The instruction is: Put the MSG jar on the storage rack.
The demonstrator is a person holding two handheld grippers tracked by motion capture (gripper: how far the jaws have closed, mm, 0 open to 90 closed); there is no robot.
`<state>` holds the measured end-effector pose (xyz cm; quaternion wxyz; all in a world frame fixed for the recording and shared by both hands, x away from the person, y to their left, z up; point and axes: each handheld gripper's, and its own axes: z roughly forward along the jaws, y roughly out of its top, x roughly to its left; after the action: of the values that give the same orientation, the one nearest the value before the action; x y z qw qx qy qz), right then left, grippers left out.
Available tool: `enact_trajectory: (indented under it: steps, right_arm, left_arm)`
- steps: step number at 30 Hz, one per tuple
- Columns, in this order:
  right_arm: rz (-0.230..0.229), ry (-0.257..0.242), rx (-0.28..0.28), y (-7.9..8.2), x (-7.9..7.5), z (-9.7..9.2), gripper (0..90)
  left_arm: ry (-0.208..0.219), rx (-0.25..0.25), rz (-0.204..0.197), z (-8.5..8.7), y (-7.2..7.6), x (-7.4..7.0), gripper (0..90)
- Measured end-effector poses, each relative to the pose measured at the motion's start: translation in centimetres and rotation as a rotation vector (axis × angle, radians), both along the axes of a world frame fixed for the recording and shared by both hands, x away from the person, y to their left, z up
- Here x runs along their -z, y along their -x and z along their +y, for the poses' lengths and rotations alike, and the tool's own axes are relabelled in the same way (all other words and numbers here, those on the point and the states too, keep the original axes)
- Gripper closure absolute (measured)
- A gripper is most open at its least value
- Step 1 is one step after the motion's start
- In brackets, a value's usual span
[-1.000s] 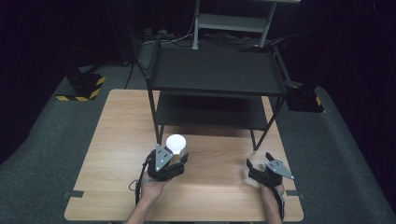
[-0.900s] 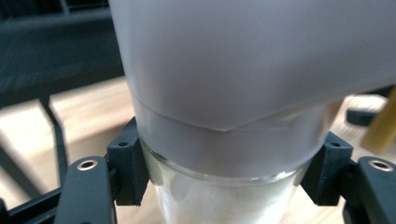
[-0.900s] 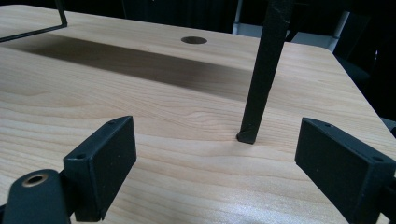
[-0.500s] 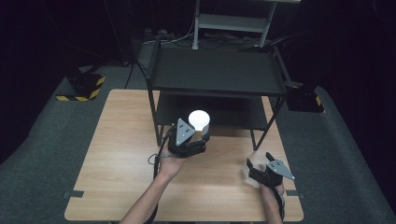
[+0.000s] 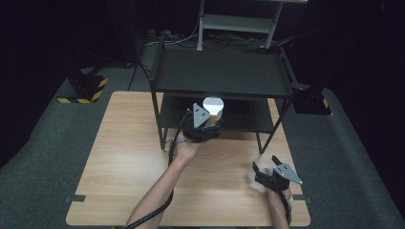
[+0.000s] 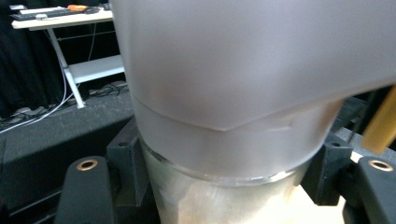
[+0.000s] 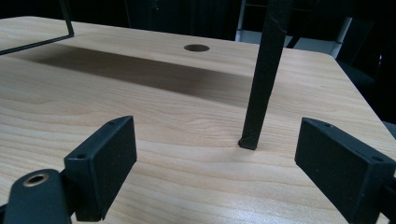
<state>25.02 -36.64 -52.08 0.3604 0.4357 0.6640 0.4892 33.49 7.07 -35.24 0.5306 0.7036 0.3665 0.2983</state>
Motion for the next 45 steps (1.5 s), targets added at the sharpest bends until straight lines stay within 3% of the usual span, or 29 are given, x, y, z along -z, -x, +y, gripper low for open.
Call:
enact_trajectory:
  steps: [14, 24, 30, 32, 39, 42, 45]
  right_arm:
    - [-0.012, -0.012, -0.001, 0.1, 0.2, -0.2, 12.0]
    - [-0.015, -0.014, -0.001, 0.1, 0.2, -0.2, 12.1]
    - [-0.015, -0.016, 0.002, 0.2, 0.2, -0.2, 12.1]
    - [-0.014, -0.016, 0.001, 0.2, 0.2, -0.2, 12.1]
    - [-0.013, -0.015, -0.003, 0.1, 0.2, -0.2, 12.1]
    - [-0.013, -0.013, -0.004, 0.1, 0.2, -0.2, 12.0]
    - [-0.011, -0.011, -0.006, 0.1, 0.2, -0.2, 12.1]
  left_arm:
    - [0.025, -0.052, 0.011, -1.6, -2.5, 0.5, 31.2]
    - [0.076, -0.044, -0.038, -1.3, -2.9, 2.3, 30.8]
    - [0.052, -0.042, -0.031, -1.5, -3.1, 2.4, 30.3]
    - [0.029, -0.034, -0.033, -1.6, -3.3, 2.5, 26.3]
    - [-0.002, -0.056, -0.074, -1.8, -2.1, 3.0, 8.4]
    - [-0.016, -0.083, -0.083, -1.5, -0.8, 3.0, 3.6]
    - [-0.043, -0.097, -0.123, -1.0, 0.9, 3.5, 2.0]
